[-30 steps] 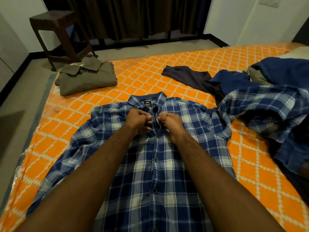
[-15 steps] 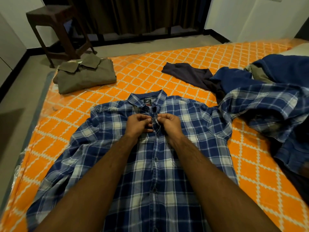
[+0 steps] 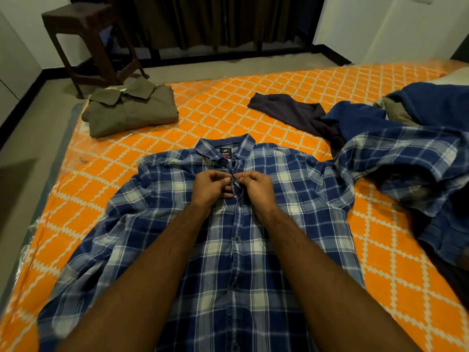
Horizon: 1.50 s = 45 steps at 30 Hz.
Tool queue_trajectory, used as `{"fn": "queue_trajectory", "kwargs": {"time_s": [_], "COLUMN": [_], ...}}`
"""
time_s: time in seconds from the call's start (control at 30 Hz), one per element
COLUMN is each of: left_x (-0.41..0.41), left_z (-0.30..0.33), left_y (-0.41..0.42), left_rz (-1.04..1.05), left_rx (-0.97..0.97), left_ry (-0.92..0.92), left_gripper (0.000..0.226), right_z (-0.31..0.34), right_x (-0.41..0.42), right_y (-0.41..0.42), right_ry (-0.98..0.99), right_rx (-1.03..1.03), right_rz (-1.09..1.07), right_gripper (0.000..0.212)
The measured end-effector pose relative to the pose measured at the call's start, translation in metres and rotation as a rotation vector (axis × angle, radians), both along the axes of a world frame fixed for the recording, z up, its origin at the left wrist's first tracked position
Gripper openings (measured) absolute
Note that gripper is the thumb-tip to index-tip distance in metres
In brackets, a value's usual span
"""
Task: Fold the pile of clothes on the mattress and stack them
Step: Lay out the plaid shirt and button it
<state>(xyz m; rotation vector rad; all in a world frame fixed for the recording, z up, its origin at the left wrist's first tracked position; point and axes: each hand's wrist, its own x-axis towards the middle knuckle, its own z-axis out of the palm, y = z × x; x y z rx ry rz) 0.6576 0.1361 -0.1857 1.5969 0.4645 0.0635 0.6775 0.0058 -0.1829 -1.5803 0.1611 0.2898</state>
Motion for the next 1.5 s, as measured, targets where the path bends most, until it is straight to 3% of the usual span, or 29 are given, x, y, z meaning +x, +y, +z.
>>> {"fn": "queue_trajectory", "kwargs": {"time_s": [0.47,0.6,0.8,1.1,1.3,1.5], "left_x": [0.001,-0.002,-0.001,0.000,-0.002,-0.006], "left_z": [-0.001,-0.001,-0.004,-0.003,-0.006,-0.002], "left_y": [0.000,-0.001,-0.004,-0.001,-0.005,-0.014], "left_rz": [-0.003,-0.015,0.015,0.005,0.059,0.118], "left_rx": [0.032,0.056,0.124,0.089,0.158,0.311], "left_ry": [0.012,-0.034,-0.030,-0.011,-0.031,-0.058], "left_gripper": [0.016,0.018,0.018,0.008,0.008,0.006], "right_z": [-0.003,-0.001,-0.004,-0.004,0.003,0.004], "right_x": [0.003,-0.001,-0.001,0.000,0.004,0.003], "right_y": [-0.001,0.002,0.003,0.005,0.008,0.018], "right_ry": [-0.040,-0.064,-0.091,-0.126,-0.067,-0.067], "right_rx": [-0.028,-0.087,-0.105,-0.244,-0.269,-0.433], "right_rz": [0.026,0.007,-0.017,0.004,-0.003,-0.066], "right_gripper": [0.012,0.025,0.029,0.010,0.009,0.011]}}
